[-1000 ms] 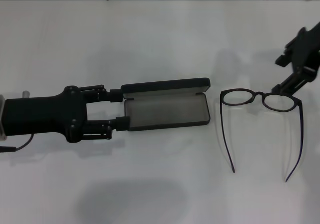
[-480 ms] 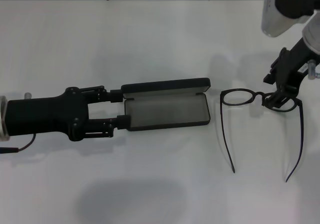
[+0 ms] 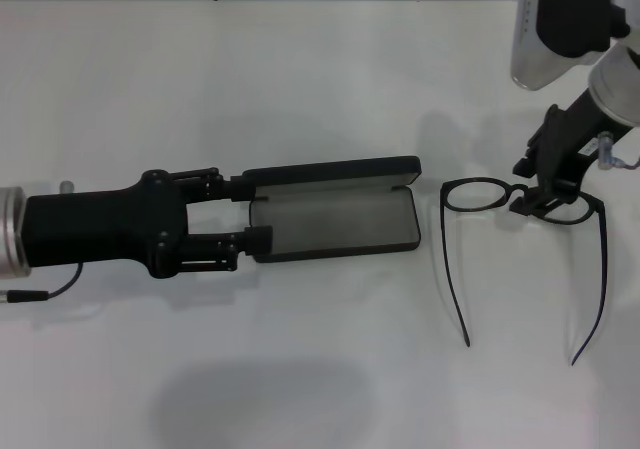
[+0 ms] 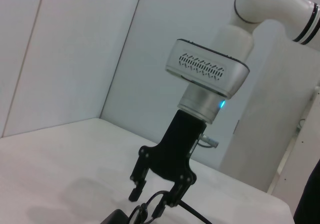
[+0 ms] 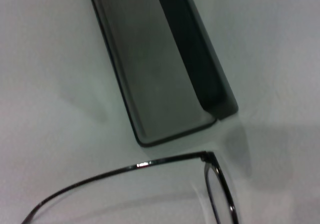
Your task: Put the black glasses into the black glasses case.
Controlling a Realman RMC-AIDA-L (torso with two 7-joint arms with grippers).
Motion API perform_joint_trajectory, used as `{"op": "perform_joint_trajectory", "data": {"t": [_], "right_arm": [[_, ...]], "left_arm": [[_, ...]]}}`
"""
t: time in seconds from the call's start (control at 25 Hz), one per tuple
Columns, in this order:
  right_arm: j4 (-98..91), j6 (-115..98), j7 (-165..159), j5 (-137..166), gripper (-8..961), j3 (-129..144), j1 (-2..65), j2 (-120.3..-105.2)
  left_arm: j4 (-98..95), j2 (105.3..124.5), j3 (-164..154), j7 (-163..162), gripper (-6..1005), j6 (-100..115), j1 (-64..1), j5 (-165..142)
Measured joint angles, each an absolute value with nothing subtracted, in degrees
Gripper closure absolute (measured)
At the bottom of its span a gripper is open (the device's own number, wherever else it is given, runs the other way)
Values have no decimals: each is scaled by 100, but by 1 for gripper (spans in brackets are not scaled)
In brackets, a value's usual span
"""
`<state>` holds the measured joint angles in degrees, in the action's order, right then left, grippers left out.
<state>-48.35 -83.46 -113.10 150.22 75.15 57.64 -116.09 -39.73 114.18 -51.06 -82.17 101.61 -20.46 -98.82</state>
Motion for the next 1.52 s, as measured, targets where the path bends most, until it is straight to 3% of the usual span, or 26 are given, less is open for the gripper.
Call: {"op": "perform_joint_trajectory", "data": {"t": [0.36,0.56,0.88,1.08,1.52], "right_arm": [[-4473,-7946,-11203,14826,550,7767,5773,-11612],[-4373,-7749,-11197,14803,658,7865,5766,-11611],[-4368,-7685,-11174,14754,719,7878,5723,-11610],[-4432,-7733,-11161,14688,839,7875,5695,-11606],[-5712,-8636,-11161,14653,842,7001,4963,-11531]], "left_arm": [[-3972,11454,-5106,-8218,230,10156,-2094,-9904],[-3972,11475,-5098,-8218,230,10157,-2113,-9896],[-3972,11500,-5097,-8218,231,10160,-2145,-9882],[-3973,11504,-5097,-8218,231,10160,-2145,-9877],[-3972,11475,-5097,-8239,232,10184,-2154,-9811]]}}
